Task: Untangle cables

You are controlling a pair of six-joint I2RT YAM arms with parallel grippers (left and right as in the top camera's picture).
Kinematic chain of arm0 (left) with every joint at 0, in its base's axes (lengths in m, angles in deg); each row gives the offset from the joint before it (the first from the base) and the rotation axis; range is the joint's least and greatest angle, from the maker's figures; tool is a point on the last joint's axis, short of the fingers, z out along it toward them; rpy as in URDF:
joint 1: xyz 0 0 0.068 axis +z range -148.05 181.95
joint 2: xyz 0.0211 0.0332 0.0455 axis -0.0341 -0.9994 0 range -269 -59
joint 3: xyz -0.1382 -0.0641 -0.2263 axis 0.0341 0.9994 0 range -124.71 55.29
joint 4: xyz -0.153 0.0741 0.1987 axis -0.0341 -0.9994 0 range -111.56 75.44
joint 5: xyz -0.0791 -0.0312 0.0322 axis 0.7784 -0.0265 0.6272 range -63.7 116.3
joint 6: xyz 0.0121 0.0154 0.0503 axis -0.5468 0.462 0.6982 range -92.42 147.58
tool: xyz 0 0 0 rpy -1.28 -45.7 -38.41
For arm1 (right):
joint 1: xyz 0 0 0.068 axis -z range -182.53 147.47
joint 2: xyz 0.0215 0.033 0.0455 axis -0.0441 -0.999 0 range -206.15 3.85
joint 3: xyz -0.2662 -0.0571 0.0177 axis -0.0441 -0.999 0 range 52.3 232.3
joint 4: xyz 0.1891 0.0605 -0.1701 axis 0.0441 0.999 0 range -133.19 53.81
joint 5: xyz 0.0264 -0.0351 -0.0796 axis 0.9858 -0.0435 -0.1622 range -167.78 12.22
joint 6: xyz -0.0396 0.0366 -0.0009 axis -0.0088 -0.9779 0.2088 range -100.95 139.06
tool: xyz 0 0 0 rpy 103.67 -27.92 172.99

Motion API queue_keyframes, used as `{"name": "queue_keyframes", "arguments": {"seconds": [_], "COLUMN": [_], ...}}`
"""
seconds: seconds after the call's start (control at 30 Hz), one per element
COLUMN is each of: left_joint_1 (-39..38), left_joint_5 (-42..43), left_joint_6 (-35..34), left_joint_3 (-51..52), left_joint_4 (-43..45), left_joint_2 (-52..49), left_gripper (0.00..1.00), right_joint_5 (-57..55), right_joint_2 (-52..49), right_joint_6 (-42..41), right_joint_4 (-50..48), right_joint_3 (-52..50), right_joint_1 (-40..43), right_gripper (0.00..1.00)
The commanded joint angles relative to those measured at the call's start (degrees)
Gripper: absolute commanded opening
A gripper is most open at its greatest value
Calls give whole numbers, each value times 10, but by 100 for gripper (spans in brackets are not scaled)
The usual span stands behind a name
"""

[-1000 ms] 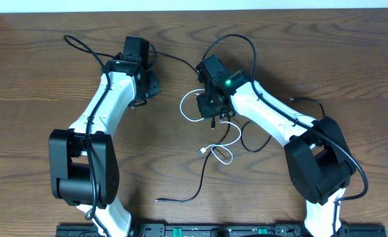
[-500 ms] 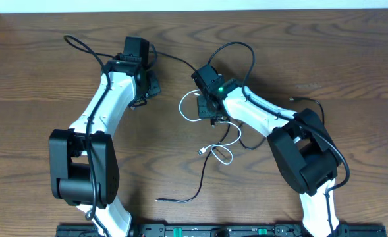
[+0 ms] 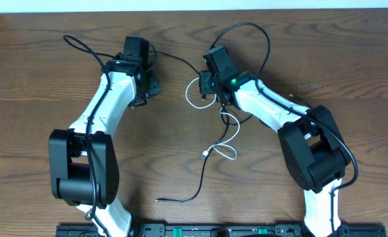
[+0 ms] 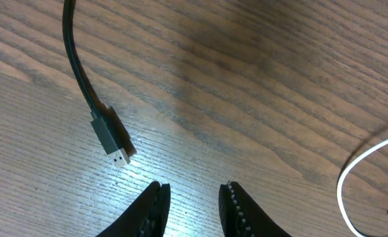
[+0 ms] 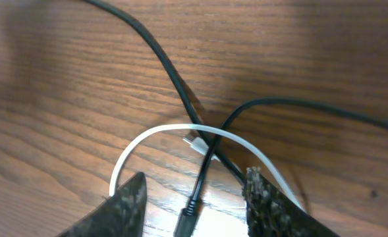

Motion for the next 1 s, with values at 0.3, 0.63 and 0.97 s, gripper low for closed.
{"name": "queue_keyframes", "arguments": {"seconds": [0.3,0.63,0.97], "left_joint_1": [0,0,0], "left_joint_5": [-3,-3,-3], "left_joint_6": [-3,-3,-3], "left_joint_3": [3,3,3], "left_joint_4": [-2,-2,-2], "left_joint_2": [-9,-9,-9], "left_gripper": [30,30,30], "right_joint_5": [-8,-134,-217], "right_joint_2": [19,18,18], "right_joint_6": [138,148,147], "right_joint_4": [76,213,243], "right_joint_3": [2,-10,-88], "right_joint_1": [93,103,149], "right_gripper": [43,51,58]}}
